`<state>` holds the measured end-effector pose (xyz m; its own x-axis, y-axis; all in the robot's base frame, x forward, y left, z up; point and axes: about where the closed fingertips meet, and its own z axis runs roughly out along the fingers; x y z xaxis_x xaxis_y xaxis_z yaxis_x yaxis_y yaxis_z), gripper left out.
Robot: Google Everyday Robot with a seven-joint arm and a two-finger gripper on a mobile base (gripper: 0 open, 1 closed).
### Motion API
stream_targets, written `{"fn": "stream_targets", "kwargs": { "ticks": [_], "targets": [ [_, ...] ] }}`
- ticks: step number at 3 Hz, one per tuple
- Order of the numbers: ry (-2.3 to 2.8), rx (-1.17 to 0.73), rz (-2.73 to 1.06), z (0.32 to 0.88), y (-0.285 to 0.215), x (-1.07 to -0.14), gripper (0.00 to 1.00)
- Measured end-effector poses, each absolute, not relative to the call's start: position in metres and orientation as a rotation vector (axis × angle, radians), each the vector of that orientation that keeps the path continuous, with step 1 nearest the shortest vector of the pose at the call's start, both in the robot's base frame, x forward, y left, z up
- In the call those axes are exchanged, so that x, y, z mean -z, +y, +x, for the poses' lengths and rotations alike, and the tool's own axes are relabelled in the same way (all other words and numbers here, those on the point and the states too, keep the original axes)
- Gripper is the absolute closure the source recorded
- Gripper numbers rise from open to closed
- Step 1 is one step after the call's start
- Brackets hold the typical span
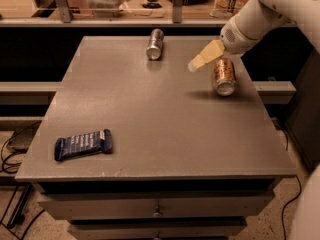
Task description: Place orange can upright
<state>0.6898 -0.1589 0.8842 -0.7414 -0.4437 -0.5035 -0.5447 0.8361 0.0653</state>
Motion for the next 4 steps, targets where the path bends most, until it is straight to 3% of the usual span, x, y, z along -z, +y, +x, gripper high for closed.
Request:
{"fn": "stream_targets", "kwargs": {
  "ticks": [2,3,4],
  "targets": [
    [2.67,-0.14,-0.642,0.715,-0.169,-0.85,0.0],
    [2.713,-0.102,-0.596,0.717,-0.178,-0.84,0.16],
    [2.721,-0.076,-0.582,0.716,-0.182,-0.841,0.38]
  ]
}}
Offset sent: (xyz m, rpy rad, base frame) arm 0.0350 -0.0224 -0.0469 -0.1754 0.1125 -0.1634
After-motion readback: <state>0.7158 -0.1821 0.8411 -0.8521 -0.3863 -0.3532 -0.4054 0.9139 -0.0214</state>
